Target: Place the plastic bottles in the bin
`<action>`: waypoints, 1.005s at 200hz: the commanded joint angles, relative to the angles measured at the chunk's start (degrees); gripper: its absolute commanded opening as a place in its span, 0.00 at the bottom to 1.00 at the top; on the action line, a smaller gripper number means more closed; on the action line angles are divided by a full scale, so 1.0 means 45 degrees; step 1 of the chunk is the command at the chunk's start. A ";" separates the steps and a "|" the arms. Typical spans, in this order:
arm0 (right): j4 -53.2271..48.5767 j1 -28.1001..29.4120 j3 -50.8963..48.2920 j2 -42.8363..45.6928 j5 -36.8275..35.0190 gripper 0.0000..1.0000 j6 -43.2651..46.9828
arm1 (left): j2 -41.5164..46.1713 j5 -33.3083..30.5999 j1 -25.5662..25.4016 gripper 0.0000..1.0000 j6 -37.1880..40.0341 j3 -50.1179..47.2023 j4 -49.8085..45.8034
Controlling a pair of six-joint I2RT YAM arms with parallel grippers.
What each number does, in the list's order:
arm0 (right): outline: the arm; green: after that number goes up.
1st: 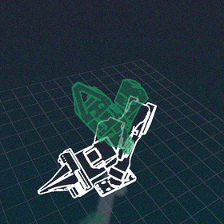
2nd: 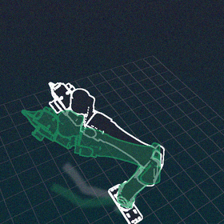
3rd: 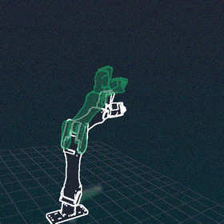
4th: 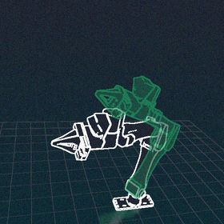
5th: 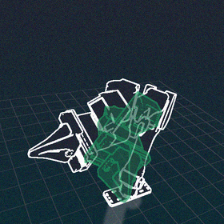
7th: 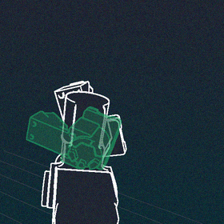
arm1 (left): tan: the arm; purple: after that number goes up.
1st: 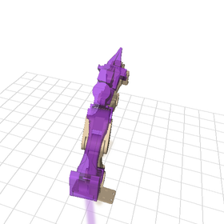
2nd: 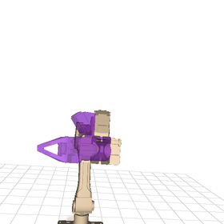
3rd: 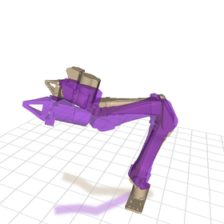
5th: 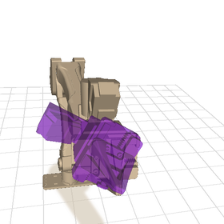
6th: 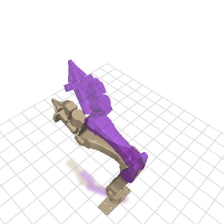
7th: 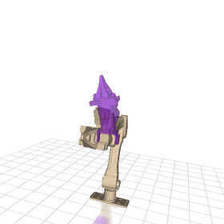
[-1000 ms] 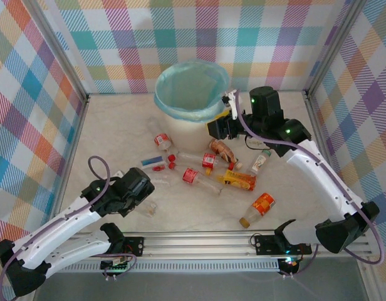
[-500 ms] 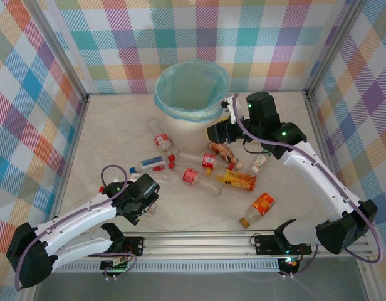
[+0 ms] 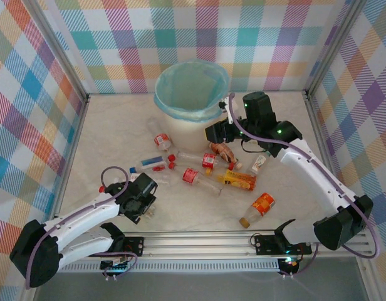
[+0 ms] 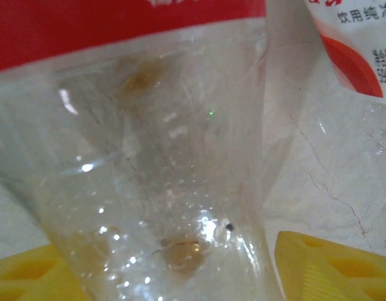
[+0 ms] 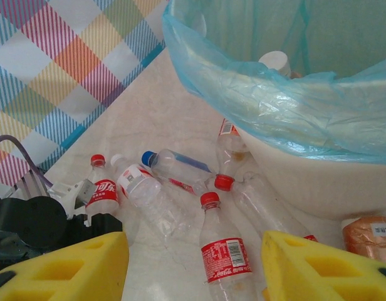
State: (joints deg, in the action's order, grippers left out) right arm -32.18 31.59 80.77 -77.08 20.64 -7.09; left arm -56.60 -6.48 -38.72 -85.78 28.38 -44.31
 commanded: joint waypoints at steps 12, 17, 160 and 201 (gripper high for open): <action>-0.0022 0.0066 0.0411 -0.0117 0.0227 0.59 -0.0006 | 0.0433 -0.0144 0.0147 0.62 0.0293 0.0005 -0.0650; -0.0009 0.0068 0.0437 -0.0115 0.0222 0.59 -0.0006 | 0.0574 -0.0257 0.0147 0.61 0.0302 0.0054 -0.0836; -0.0450 0.0069 0.1553 -0.0409 0.0349 0.62 0.0229 | 0.4107 -0.6519 0.0147 0.49 0.4213 0.5699 -0.4967; -0.0356 0.0069 0.2388 -0.0159 0.0688 0.62 0.0333 | 0.2575 -0.6909 0.0147 0.47 0.9137 0.8241 -0.2902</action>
State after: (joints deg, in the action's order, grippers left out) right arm -34.26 31.59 88.40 -79.07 21.34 -6.68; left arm -41.04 -34.46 -38.48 -63.22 59.81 -63.94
